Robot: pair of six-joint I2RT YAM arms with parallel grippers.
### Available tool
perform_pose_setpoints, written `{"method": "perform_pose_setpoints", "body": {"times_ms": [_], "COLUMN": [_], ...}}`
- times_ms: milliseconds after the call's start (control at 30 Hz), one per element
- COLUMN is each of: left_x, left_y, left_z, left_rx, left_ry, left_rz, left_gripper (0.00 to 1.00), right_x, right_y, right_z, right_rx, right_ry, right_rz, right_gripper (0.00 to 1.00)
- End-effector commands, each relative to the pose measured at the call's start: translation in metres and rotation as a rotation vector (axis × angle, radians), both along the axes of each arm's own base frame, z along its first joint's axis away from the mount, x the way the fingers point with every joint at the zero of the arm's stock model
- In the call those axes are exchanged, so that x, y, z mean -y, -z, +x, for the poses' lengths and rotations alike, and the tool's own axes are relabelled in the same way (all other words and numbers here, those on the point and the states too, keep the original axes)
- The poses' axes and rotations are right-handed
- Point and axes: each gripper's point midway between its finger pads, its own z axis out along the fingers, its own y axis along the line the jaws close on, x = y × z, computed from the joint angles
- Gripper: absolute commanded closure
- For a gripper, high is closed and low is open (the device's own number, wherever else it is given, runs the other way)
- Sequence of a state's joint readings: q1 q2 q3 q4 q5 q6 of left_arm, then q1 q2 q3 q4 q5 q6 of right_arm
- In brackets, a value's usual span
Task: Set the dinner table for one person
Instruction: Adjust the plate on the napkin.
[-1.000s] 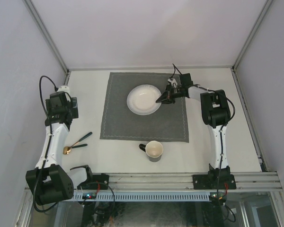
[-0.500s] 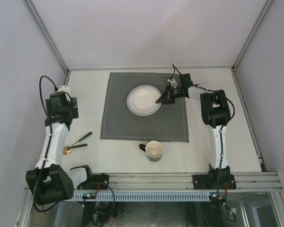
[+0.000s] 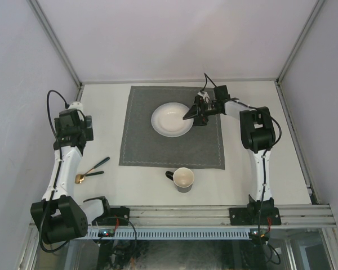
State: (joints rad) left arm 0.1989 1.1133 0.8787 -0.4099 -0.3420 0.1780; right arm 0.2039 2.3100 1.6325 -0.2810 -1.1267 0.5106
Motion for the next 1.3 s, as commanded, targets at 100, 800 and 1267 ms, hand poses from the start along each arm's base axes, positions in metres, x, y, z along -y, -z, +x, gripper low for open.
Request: {"method": "perform_pose_setpoints", "body": {"times_ms": [100,800,1267], "left_x": [0.0,0.001,0.002], "left_y": [-0.001,0.0,-0.004], "left_z": [0.001,-0.002,-0.002], "left_rx": [0.014,0.019,0.034], "left_ry": [0.009,0.012,0.017], "left_rz": [0.002,0.003,0.001], "left_gripper": [0.09,0.09,0.09], "right_x": [0.002,-0.002,-0.065], "right_y": [-0.091,-0.099,-0.064], "right_z": [0.015,0.002,-0.073], "right_rx": [0.302,0.374,0.982], "right_ry": [-0.028,-0.078,-0.416], "right_rz": [-0.01,-0.127,-0.741], "right_gripper": [0.22,0.26,0.28]}}
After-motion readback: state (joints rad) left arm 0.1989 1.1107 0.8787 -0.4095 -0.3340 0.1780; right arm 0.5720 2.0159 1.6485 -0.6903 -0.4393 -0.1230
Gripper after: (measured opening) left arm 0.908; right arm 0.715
